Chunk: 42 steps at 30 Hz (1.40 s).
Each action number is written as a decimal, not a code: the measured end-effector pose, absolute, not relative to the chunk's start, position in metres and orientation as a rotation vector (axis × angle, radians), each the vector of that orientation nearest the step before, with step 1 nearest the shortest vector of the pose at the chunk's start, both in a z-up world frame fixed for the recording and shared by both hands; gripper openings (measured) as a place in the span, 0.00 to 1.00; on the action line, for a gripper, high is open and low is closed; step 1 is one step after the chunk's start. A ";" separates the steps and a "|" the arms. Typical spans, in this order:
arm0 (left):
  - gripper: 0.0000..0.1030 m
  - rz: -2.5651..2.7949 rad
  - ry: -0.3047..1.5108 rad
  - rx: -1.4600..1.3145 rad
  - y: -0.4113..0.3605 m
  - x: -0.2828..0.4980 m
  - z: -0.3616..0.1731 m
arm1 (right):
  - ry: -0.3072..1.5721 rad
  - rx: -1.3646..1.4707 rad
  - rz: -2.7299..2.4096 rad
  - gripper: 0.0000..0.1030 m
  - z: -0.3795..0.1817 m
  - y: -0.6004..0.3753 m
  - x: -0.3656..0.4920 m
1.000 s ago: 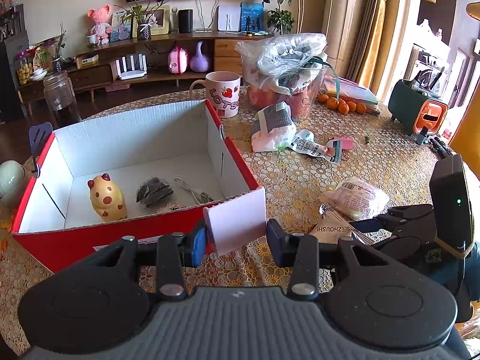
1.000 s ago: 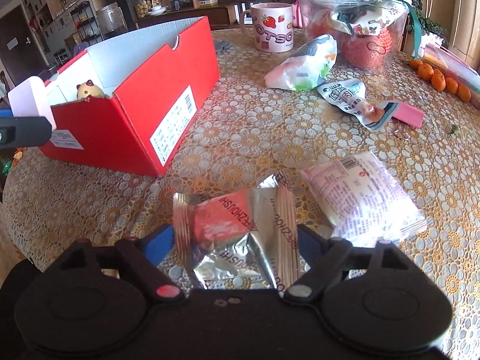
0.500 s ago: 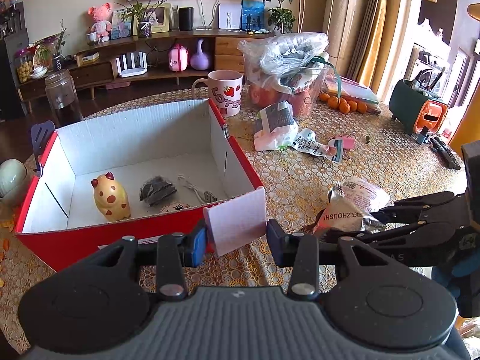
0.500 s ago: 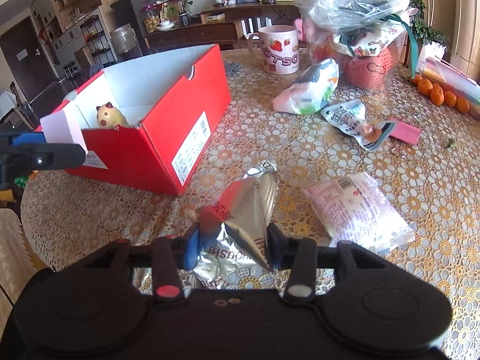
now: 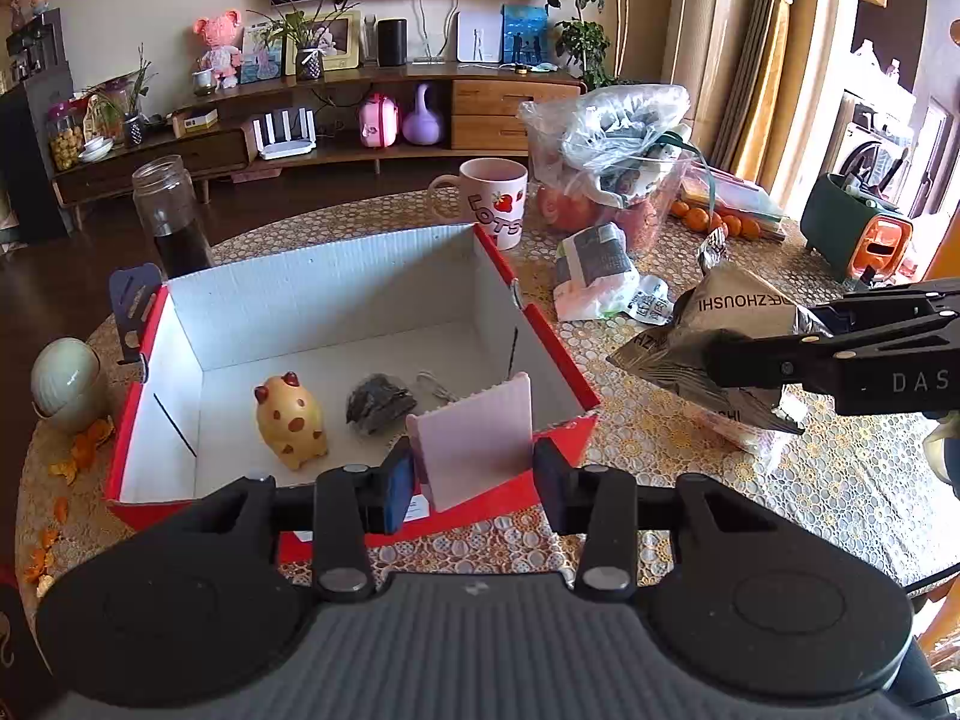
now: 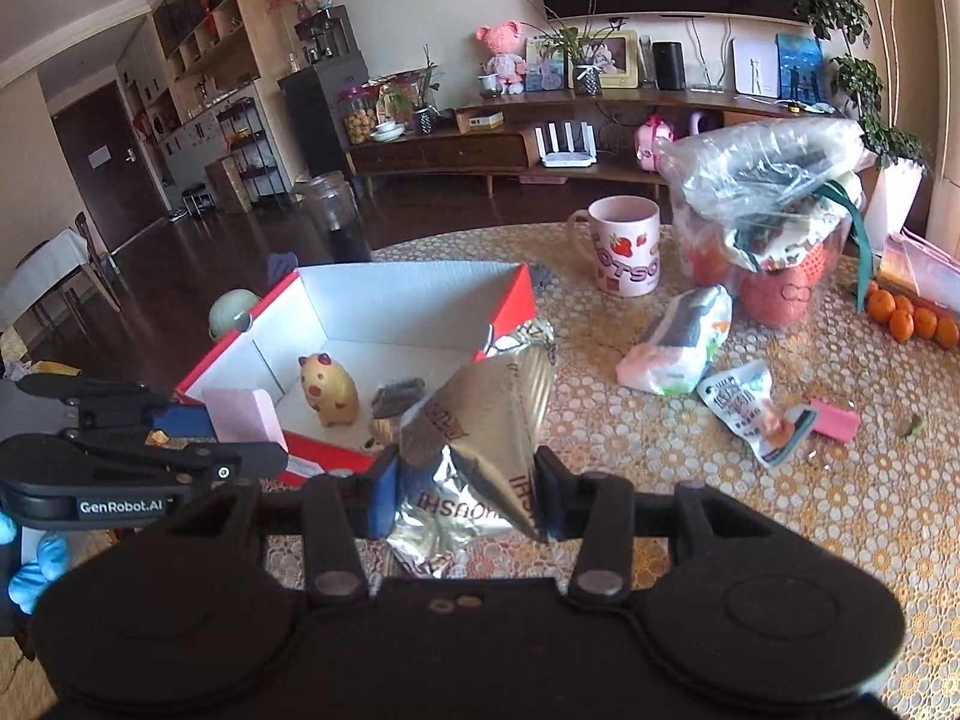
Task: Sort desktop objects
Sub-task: 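Carry the silver packet with the right tool while the left tool carries the pink card over the red box, then open the right tool to drop the silver packet while the left tool drops the pink card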
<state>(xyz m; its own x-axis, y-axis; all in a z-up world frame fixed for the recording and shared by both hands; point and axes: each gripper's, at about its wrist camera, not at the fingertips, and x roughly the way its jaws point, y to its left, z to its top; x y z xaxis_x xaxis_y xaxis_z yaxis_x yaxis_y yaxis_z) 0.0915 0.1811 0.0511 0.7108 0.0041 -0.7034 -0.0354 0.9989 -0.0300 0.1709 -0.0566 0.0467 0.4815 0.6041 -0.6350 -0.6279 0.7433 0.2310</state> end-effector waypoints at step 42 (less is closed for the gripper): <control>0.40 0.194 1.042 -0.004 0.325 0.254 -0.020 | 0.861 -0.288 0.734 0.44 -0.016 0.121 0.237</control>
<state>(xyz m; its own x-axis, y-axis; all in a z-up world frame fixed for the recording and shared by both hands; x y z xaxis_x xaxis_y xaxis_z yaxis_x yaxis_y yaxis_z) 0.2544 0.3254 -0.0199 0.4886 0.1580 -0.8581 -0.1619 0.9828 0.0888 0.2365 0.1209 -0.0162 0.4294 0.4676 -0.7726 -0.6888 0.7229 0.0547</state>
